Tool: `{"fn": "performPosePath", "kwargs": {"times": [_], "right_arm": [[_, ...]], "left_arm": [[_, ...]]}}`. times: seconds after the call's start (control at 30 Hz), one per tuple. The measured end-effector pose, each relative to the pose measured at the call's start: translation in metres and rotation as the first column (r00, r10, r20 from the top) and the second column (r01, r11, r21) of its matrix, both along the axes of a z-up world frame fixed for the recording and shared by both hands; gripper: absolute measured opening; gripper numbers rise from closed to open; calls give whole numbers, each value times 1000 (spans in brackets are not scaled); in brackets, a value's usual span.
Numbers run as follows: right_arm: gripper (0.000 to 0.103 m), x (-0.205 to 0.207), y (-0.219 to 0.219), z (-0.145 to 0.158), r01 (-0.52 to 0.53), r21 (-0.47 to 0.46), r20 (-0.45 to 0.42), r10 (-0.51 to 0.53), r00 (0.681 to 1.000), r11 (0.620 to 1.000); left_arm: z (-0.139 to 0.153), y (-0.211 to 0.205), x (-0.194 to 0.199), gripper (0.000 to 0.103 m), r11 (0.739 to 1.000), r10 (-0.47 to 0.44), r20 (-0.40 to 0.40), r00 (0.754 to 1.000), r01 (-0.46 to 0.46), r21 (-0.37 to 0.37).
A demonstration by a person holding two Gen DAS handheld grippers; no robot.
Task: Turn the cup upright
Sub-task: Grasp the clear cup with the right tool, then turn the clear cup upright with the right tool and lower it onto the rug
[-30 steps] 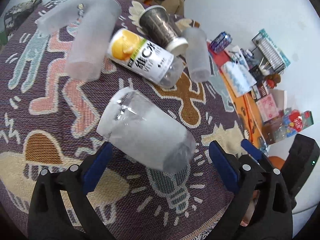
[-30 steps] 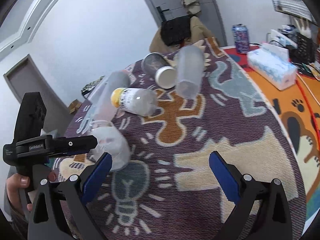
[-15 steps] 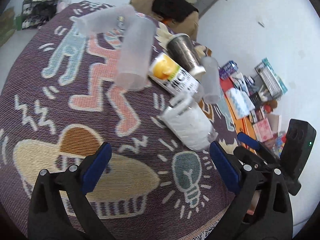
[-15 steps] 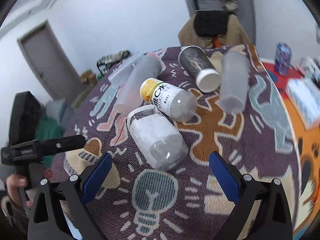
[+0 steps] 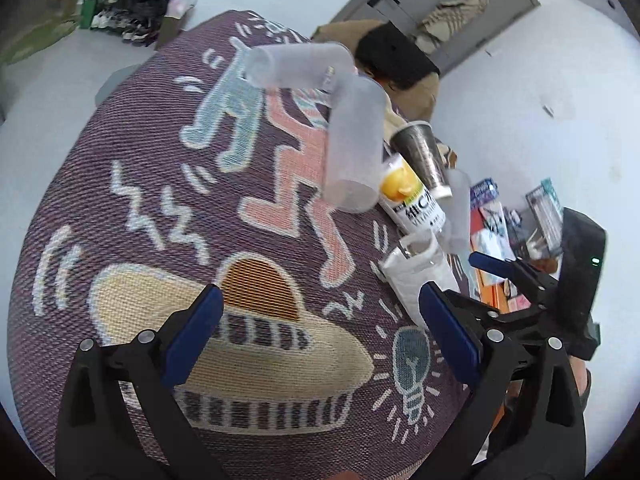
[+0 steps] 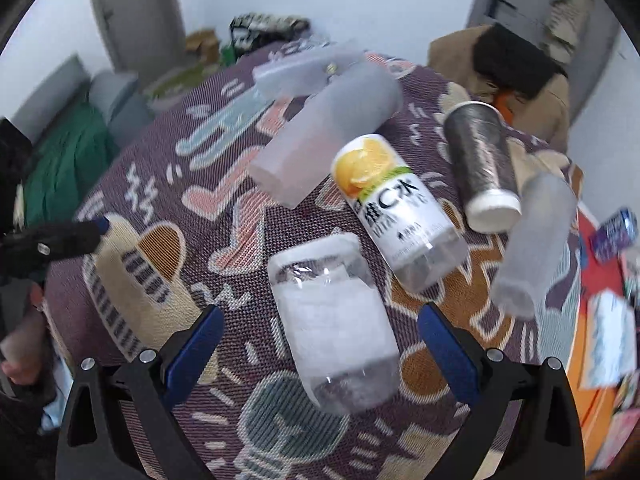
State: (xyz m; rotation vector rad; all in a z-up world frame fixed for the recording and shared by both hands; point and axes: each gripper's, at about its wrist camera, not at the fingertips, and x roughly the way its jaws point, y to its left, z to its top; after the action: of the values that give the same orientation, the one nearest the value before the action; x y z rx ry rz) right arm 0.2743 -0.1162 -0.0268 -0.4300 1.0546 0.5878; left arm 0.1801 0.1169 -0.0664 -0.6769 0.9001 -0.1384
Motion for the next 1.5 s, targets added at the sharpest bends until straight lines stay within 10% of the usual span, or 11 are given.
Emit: {"fn": "performPosePath", "kwargs": {"times": [0.47,0.63,0.73,1.07,1.5], "right_arm": [[92,36,54,-38,-124,-239,-102,102,990,963],[63,40,65,-49,-169,-301,-141,131,981,938],[62,38,61,-44,-172,-287,-142,136,981,942],[61,11,5,8,-27,-4,-23,27,999,1000],[60,-64,-50,31,53,339,224,-135,965,939]], "left_arm": [[-14,42,-20,97,994,85,4,996,-85,-66],[-16,47,-23,97,993,89,-1,996,-89,-73],[-16,48,-23,97,993,90,1,996,-90,-71],[-10,34,-16,97,996,54,22,998,-52,-75],[5,3,-16,97,998,-35,82,996,39,-40]]}}
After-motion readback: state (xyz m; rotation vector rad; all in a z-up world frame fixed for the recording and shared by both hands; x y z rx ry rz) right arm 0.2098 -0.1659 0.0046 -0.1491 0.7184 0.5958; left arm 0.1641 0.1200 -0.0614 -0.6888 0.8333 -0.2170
